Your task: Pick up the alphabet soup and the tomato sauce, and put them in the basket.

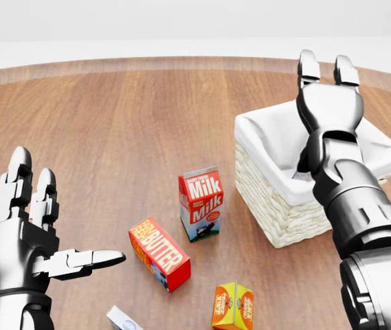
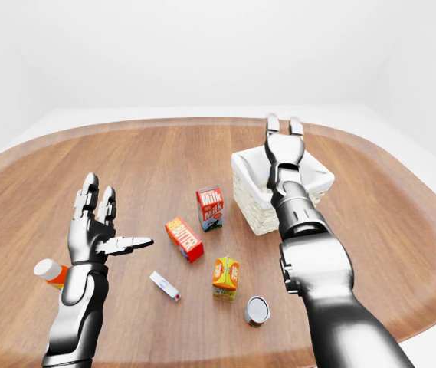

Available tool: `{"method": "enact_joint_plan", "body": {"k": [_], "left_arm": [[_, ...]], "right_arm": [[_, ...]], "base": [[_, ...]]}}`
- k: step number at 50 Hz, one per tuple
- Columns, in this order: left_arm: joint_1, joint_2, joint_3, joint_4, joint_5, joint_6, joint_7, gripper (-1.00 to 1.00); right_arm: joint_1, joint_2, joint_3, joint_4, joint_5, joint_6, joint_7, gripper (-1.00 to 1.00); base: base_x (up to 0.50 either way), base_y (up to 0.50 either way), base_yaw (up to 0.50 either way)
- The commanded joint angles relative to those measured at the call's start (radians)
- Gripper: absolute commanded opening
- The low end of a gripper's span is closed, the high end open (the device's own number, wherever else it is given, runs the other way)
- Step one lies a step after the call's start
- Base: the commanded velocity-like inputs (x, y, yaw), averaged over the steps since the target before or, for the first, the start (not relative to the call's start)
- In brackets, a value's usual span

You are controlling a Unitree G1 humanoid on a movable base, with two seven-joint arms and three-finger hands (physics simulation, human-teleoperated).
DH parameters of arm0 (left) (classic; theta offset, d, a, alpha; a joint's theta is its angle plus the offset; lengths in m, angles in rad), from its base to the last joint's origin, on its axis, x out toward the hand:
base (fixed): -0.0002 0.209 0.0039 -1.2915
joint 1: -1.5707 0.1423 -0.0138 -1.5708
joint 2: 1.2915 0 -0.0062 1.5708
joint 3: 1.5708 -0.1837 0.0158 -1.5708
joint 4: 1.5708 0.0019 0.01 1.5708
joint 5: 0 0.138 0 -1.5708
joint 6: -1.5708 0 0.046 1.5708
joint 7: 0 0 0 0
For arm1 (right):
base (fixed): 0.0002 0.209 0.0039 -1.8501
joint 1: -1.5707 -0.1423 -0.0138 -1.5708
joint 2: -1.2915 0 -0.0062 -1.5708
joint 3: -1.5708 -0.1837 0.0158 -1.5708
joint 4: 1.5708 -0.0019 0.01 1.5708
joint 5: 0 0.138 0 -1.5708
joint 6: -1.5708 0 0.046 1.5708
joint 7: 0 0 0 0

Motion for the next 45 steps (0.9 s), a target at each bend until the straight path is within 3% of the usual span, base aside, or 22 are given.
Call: {"method": "enact_joint_plan", "body": {"k": [1,5,8,13,18,24,45], "left_arm": [[-0.002,-0.001,0.001,0.002,0.000,0.000,0.000,1.00],[-0.002,-0.001,0.001,0.002,0.000,0.000,0.001,1.00],[-0.002,-0.001,0.001,0.002,0.000,0.000,0.001,1.00],[-0.002,-0.001,0.001,0.002,0.000,0.000,0.001,1.00],[-0.002,-0.001,0.001,0.002,0.000,0.000,0.000,1.00],[-0.002,-0.001,0.001,0.002,0.000,0.000,0.001,1.00],[-0.003,-0.001,0.001,0.014,0.002,0.000,0.001,1.00]], "right_arm": [[-0.003,0.003,-0.034,-0.010,0.080,0.000,-0.015,1.00],[-0.008,0.003,-0.053,-0.014,0.153,0.000,-0.012,1.00],[-0.010,0.002,-0.063,-0.016,0.206,-0.022,-0.010,1.00],[-0.013,0.004,-0.087,-0.022,0.315,-0.062,0.002,1.00],[-0.015,0.002,-0.122,-0.029,0.453,-0.132,0.031,1.00],[-0.008,-0.009,-0.120,-0.034,0.539,-0.175,0.051,1.00],[0.026,-0.023,-0.143,-0.073,0.733,-0.175,0.126,1.00]], "base": [[0.00,0.00,0.00],[0.00,0.00,0.00],[0.00,0.00,0.00],[0.00,0.00,0.00],[0.00,0.00,0.00],[0.00,0.00,0.00],[0.00,0.00,0.00]]}}
